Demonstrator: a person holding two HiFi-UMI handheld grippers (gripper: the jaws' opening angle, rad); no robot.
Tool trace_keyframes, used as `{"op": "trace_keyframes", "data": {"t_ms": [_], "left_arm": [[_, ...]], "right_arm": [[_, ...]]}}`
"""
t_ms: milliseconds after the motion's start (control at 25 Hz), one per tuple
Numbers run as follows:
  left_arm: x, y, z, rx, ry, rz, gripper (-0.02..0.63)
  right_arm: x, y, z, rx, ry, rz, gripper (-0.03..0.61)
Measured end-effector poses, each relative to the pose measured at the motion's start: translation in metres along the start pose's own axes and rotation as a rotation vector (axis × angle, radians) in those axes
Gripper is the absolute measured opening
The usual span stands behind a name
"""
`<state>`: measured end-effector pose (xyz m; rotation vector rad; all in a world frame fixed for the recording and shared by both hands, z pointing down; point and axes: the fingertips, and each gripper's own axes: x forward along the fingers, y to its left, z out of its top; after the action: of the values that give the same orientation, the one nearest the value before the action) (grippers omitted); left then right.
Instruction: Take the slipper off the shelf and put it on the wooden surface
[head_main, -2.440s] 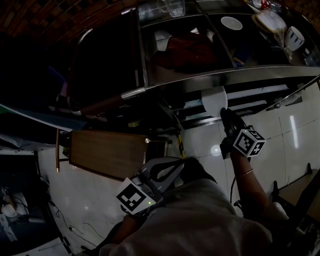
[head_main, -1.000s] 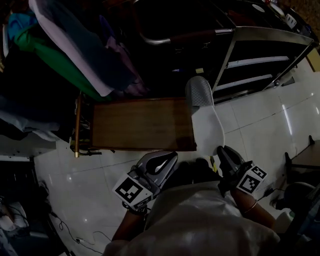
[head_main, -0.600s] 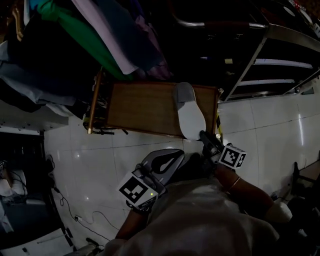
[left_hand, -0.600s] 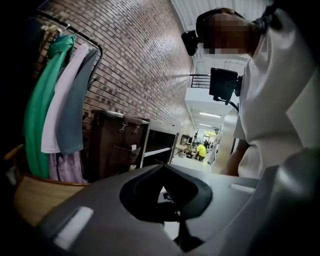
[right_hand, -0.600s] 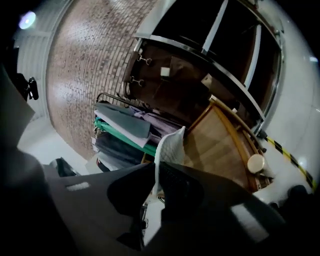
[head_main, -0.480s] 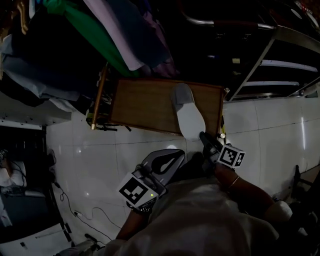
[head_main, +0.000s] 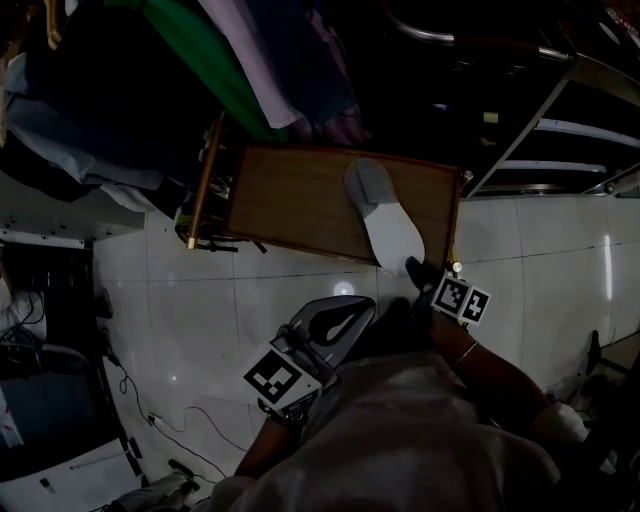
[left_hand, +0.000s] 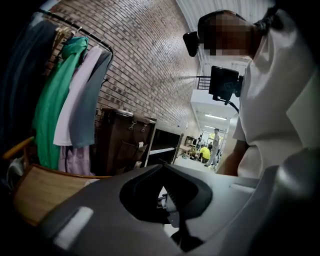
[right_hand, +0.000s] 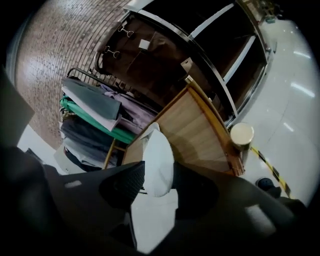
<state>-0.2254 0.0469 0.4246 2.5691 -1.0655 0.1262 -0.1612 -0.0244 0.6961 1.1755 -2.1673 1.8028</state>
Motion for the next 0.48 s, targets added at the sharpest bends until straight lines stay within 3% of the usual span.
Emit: {"op": "trace_keyframes", "data": {"t_ms": [240,400,480], "left_arm": [[-0.002,0.005,-0.007,-0.024,0.009,-0.007,-0.003],[-0.001,0.0,0.0,-0.02,0.001,-0.018,-0.003],[0.002,-0.002,0.002,-0.012,-0.007,-0.027,-0.003]], "right_arm": [[-0.012,-0.018,-0.017,-0.114,0.112,-0.141,0.287],[-0.016,-0.007,-0.017,-0.069,0.118,-0.11,0.362],[-0.022,-0.004,-0.015,-0.09,0.118,-0.115,0.364]]}}
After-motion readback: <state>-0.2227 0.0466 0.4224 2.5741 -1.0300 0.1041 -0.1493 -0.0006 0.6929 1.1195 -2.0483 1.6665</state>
